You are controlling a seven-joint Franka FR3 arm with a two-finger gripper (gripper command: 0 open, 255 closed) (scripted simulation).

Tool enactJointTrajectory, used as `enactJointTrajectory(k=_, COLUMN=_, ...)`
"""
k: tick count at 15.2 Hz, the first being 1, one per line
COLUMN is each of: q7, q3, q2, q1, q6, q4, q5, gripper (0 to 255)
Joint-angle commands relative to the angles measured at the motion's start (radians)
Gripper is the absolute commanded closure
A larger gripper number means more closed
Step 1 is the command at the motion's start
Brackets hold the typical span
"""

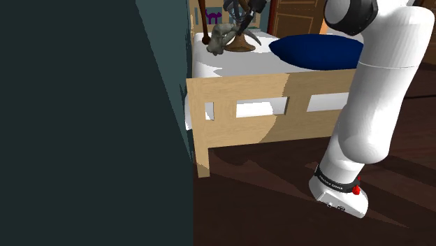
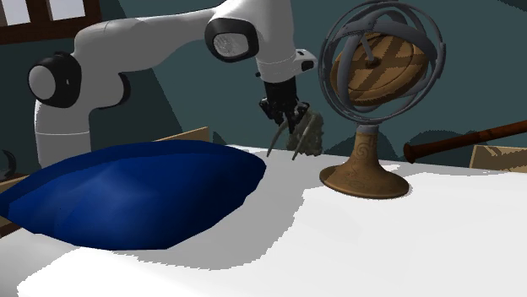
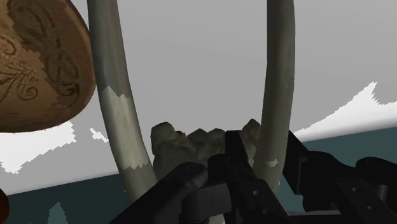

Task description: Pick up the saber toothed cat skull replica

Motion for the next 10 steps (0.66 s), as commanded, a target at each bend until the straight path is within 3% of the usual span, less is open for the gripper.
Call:
enactJointTrajectory(k=1, q7=0.009, q3=-0.004, q2=0.011, q1=-0.009, q6=-0.031, q4=0.039, q5=0.009, gripper=255)
enactJointTrajectory(k=8, q7=0.040, q3=-0.015, q2=0.076, q1=-0.059, q6=-0.148, q4=0.202, q5=0.066, gripper=255)
enactJointTrajectory(k=10, q7=0.041, q3=-0.015, q2=0.078, q1=-0.061, q6=-0.151, q4=0.206, q5=0.067, gripper=255)
